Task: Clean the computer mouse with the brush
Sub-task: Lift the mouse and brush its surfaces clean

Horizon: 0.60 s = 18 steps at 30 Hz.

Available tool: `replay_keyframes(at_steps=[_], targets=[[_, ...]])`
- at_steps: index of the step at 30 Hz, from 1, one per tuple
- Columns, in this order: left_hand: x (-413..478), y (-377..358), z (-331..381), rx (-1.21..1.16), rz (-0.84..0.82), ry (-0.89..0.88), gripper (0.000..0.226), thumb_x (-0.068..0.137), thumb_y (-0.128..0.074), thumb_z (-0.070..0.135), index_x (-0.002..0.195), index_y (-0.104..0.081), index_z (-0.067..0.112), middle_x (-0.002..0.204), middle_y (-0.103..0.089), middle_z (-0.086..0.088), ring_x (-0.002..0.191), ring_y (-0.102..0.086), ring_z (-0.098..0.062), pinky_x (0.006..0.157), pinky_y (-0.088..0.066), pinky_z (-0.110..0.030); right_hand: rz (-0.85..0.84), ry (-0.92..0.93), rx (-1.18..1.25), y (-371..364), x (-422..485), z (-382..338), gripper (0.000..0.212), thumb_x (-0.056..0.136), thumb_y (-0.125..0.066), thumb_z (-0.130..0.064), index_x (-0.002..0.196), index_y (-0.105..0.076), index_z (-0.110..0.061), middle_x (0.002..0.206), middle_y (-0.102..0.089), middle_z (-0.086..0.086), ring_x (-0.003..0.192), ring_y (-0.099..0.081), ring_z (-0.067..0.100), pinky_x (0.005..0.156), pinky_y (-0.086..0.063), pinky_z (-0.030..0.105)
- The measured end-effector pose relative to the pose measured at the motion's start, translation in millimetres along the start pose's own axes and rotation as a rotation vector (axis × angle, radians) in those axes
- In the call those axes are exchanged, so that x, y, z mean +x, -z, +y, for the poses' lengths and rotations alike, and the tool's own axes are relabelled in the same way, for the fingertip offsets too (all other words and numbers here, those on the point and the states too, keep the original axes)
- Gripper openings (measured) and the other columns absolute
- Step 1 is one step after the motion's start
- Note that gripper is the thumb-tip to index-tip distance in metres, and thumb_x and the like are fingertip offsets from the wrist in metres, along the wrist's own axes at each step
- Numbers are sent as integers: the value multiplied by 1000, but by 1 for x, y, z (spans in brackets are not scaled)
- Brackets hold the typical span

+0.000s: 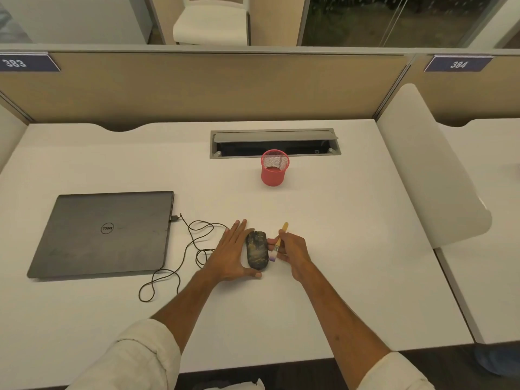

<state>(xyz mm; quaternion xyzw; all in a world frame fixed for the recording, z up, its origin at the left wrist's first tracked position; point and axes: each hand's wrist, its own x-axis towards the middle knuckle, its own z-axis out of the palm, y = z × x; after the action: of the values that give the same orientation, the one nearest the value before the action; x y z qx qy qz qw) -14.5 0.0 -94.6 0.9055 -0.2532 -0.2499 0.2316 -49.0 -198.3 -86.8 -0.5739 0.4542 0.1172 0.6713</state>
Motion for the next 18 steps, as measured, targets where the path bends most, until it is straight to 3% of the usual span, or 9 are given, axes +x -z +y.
replay_keyframes(at_steps=[2, 6, 11, 15, 18], targets=[[0, -1, 0, -14, 4, 1, 135, 71, -89, 70, 172, -12, 21, 182, 12, 1, 168, 18, -19, 138, 5, -46, -2, -4, 1, 1, 0, 1, 32, 114, -55, -24, 119, -72, 2, 112, -82, 17, 110, -79, 34, 101, -62, 47], [-3, -4, 1, -66, 19, -5, 137, 68, -93, 67, 171, -15, 21, 182, 7, 4, 168, 16, -18, 138, 3, -46, -9, -6, 1, 3, -3, 3, 28, 114, -56, -23, 109, -73, -2, 110, -83, 17, 106, -79, 34, 90, -64, 42], [-17, -11, 7, -145, 27, 3, 145, 66, -96, 64, 172, -6, 25, 181, -3, 7, 168, 14, -12, 139, -1, -46, -27, -21, 23, 10, -14, 8, 29, 113, -57, -21, 118, -72, 3, 110, -82, 18, 108, -79, 37, 104, -60, 57], [-32, -17, 14, -180, 53, 17, 140, 64, -98, 62, 171, -13, 30, 181, -7, 4, 169, 8, -12, 139, -11, -45, -34, -1, 19, 17, -28, 14, 30, 113, -57, -21, 119, -71, 4, 112, -82, 20, 112, -77, 38, 106, -58, 59], [-43, -21, 20, -166, 67, 7, 139, 65, -98, 60, 171, -14, 29, 180, -6, 4, 169, 6, -13, 139, -8, -42, -32, 17, 1, 23, -41, 18, 35, 113, -57, -23, 126, -70, 6, 117, -81, 20, 115, -75, 39, 108, -58, 57]])
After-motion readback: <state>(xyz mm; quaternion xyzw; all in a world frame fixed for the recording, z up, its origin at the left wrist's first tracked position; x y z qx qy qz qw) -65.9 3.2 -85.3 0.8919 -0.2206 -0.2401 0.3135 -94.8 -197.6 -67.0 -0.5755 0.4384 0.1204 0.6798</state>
